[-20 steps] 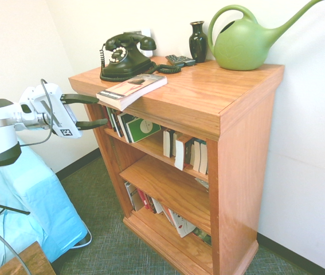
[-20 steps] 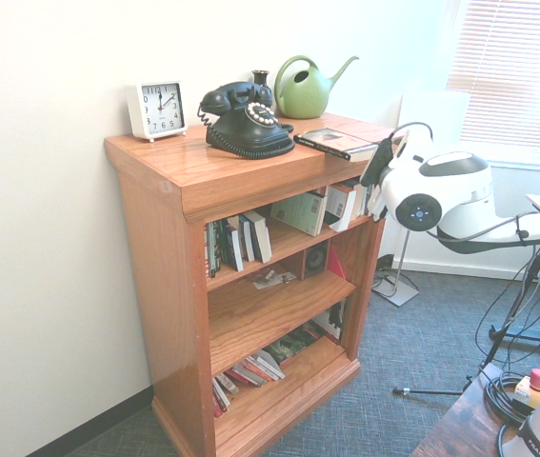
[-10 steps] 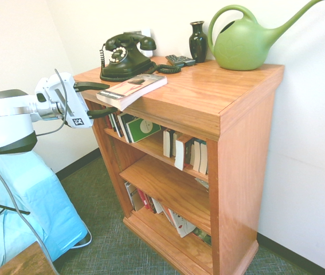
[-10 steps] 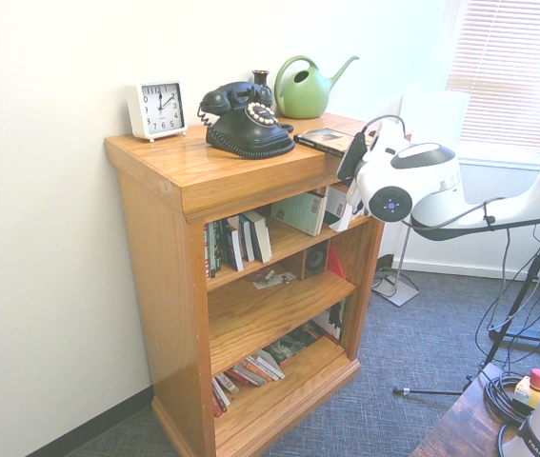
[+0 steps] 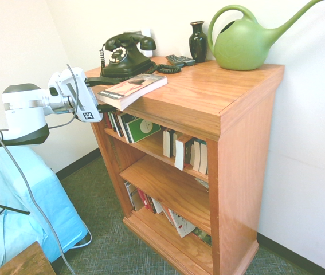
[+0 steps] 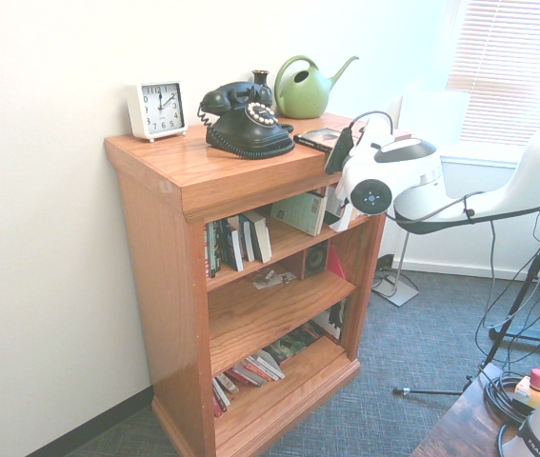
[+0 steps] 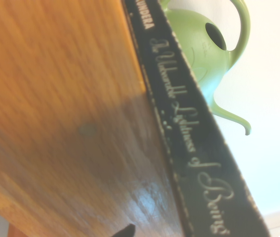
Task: Organize the shelf
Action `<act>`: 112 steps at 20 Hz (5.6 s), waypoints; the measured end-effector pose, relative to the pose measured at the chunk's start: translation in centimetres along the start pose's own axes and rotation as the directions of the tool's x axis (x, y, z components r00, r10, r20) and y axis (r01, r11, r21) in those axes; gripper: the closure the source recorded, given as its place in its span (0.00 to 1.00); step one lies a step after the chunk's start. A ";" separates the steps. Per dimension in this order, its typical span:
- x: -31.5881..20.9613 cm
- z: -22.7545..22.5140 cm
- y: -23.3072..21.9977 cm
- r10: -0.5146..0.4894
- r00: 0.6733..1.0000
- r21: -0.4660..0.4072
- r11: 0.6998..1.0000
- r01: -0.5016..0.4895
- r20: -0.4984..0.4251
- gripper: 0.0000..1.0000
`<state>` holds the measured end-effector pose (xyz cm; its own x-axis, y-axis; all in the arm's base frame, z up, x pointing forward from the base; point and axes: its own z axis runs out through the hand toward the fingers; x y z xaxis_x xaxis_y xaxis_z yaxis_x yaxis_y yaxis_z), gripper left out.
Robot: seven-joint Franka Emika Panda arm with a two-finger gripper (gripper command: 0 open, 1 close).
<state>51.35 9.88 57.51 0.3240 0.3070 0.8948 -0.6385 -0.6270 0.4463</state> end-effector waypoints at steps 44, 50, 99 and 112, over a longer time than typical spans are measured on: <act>-2.9 -9.2 13.4 0.394 0.873 0.174 0.875 -0.452 0.288 1.00; -7.1 -9.6 11.6 0.381 0.825 0.223 0.837 -0.499 0.417 1.00; -9.3 2.2 -16.2 0.335 0.613 0.274 0.673 -0.687 0.715 1.00; -9.2 2.7 -16.9 0.338 0.619 0.270 0.681 -0.681 0.709 0.00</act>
<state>61.05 15.71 41.73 0.4800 -0.5295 0.6995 -0.4668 -0.8292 -0.3074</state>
